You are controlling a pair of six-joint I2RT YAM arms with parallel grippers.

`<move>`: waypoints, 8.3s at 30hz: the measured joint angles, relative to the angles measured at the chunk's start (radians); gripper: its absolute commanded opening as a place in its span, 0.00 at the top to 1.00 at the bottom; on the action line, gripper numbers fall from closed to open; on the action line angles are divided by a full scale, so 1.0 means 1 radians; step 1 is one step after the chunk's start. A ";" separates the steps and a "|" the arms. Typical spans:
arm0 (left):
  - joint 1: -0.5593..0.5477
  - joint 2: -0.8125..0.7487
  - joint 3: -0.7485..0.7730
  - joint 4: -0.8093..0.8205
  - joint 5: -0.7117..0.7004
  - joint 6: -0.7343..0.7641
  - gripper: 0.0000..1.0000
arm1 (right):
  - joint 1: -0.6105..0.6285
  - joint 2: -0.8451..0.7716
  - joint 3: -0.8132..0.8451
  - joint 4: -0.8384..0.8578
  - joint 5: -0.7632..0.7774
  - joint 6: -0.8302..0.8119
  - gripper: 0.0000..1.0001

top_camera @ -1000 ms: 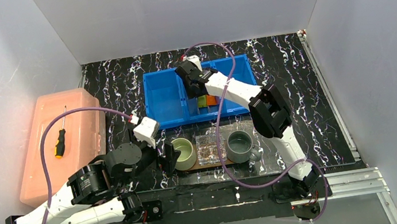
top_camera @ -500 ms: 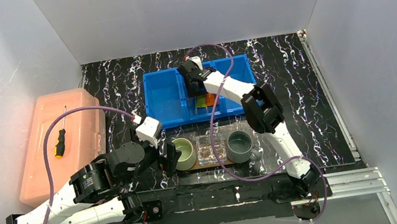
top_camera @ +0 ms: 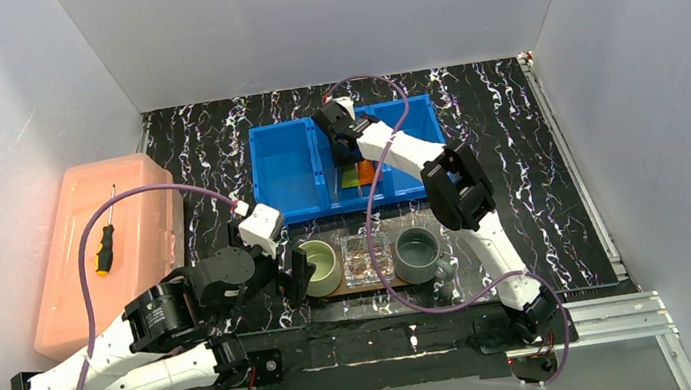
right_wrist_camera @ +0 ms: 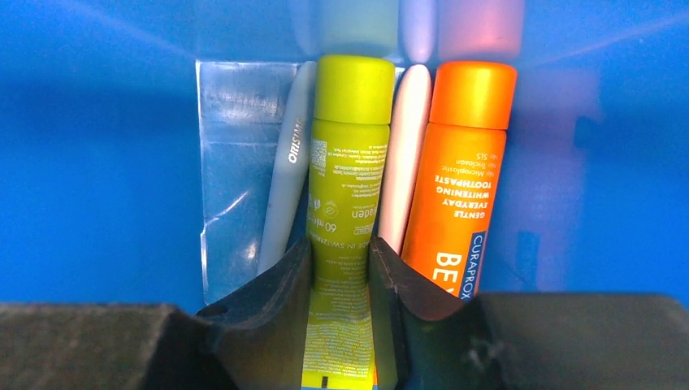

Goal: Prepare toiletry sets of a toothbrush and toothpaste on the tray

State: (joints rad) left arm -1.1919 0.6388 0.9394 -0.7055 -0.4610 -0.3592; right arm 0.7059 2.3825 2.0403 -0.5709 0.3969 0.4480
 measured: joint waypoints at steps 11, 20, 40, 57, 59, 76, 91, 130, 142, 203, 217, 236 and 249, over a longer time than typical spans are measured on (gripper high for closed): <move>0.000 0.000 0.000 -0.002 -0.012 0.000 0.02 | -0.004 -0.007 -0.001 -0.002 0.000 -0.009 0.75; 0.000 0.000 -0.002 -0.006 -0.033 -0.004 0.02 | -0.004 -0.117 -0.057 -0.002 0.012 -0.042 0.75; 0.000 0.022 -0.014 0.003 -0.075 -0.027 0.02 | 0.032 -0.606 -0.367 0.018 -0.068 -0.177 0.75; 0.002 0.066 0.091 0.018 0.101 -0.211 0.02 | 0.240 -1.006 -0.612 -0.046 -0.241 -0.379 0.75; 0.010 0.077 0.098 0.023 0.132 -0.233 0.02 | 0.289 -1.027 -0.634 -0.059 -0.234 -0.405 0.75; 0.427 0.109 0.060 0.120 0.619 -0.445 0.02 | 0.501 -1.213 -0.799 -0.035 -0.209 -0.534 0.71; 0.693 0.164 -0.032 0.235 1.053 -0.593 0.11 | 0.599 -1.239 -0.844 0.061 -0.221 -0.597 0.71; 0.701 0.165 -0.080 0.234 1.180 -0.581 1.00 | 0.641 -1.240 -0.895 0.166 -0.177 -0.631 0.43; 0.702 0.043 -0.080 0.147 1.015 -0.520 1.00 | 0.604 -1.310 -0.940 0.282 -0.037 -0.429 0.43; 0.702 -0.237 -0.048 0.338 1.041 -0.740 1.00 | 0.415 -1.518 -1.416 1.225 -0.636 0.302 0.59; 0.704 -0.256 -0.066 0.370 1.079 -0.693 0.77 | 0.412 -1.505 -1.423 1.249 -0.647 0.330 0.99; 0.705 -0.245 -0.056 0.180 0.971 -0.539 0.07 | 0.409 -1.506 -1.361 1.016 -0.646 0.243 0.99; 0.705 -0.221 0.085 -0.118 0.739 -0.286 0.02 | 0.409 -1.428 -0.981 0.444 -0.500 0.009 0.99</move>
State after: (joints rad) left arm -0.4870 0.4179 1.0241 -0.8234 0.2779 -0.6449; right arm 1.1149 0.9543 1.0592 -0.1265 -0.1032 0.4572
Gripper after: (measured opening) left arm 0.981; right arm 0.057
